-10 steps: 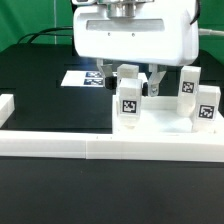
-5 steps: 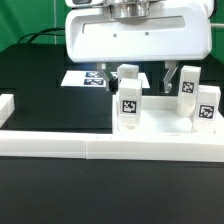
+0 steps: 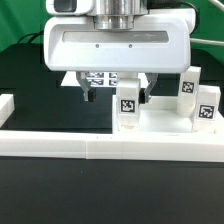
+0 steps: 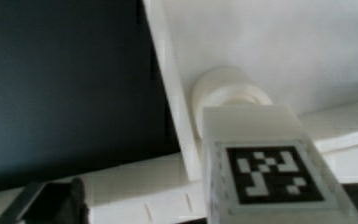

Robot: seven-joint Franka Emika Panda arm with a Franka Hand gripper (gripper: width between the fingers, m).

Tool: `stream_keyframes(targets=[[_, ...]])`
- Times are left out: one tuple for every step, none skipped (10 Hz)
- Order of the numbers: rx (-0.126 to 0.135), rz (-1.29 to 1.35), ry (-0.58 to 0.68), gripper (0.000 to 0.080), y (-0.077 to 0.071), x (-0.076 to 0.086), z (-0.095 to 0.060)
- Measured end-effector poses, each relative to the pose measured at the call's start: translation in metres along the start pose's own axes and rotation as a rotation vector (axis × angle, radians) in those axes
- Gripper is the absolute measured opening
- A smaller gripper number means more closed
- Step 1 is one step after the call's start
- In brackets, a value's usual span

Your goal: Assemble square table

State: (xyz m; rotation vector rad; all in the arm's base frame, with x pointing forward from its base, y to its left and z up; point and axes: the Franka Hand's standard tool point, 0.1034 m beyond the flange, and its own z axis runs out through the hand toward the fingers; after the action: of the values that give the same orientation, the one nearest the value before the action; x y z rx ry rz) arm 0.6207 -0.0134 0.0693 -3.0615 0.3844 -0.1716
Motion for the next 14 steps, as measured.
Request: stream_keyframes(targets=[[0.0, 0.0, -0.001, 0.0504, 0.0, 0.0, 0.0], [0.001, 0.058, -0.001, 0.0504, 0.0, 0.0, 0.0], [0.001, 0.152, -0.001, 0.0364, 0.0, 0.0, 0.001], [0.001, 0.211, -0.001, 0.0282, 0.0, -0.001, 0.001], [0.001, 0.271, -0.001, 0.0282, 0.0, -0.001, 0.001], [0.001, 0.337, -0.002, 0.0282, 0.0, -0.001, 0.001], [0.001, 0.376, -0.002, 0.0282, 0.0, -0.001, 0.001], [-0.001, 0.467, -0.003, 0.0282, 0.0, -0.001, 0.002], [-0.004, 0.609, -0.004, 0.0282, -0.001, -0.001, 0.002], [-0.007, 0.746, -0.014, 0.0282, -0.004, -0.003, 0.002], [-0.009, 0.891, -0.035, 0.0282, -0.009, -0.006, 0.003], [-0.017, 1.063, -0.07, 0.0281, -0.016, -0.009, 0.003], [-0.036, 1.214, -0.102, 0.028, -0.027, -0.01, 0.004], [-0.036, 1.313, -0.109, 0.028, -0.031, -0.008, 0.006]])
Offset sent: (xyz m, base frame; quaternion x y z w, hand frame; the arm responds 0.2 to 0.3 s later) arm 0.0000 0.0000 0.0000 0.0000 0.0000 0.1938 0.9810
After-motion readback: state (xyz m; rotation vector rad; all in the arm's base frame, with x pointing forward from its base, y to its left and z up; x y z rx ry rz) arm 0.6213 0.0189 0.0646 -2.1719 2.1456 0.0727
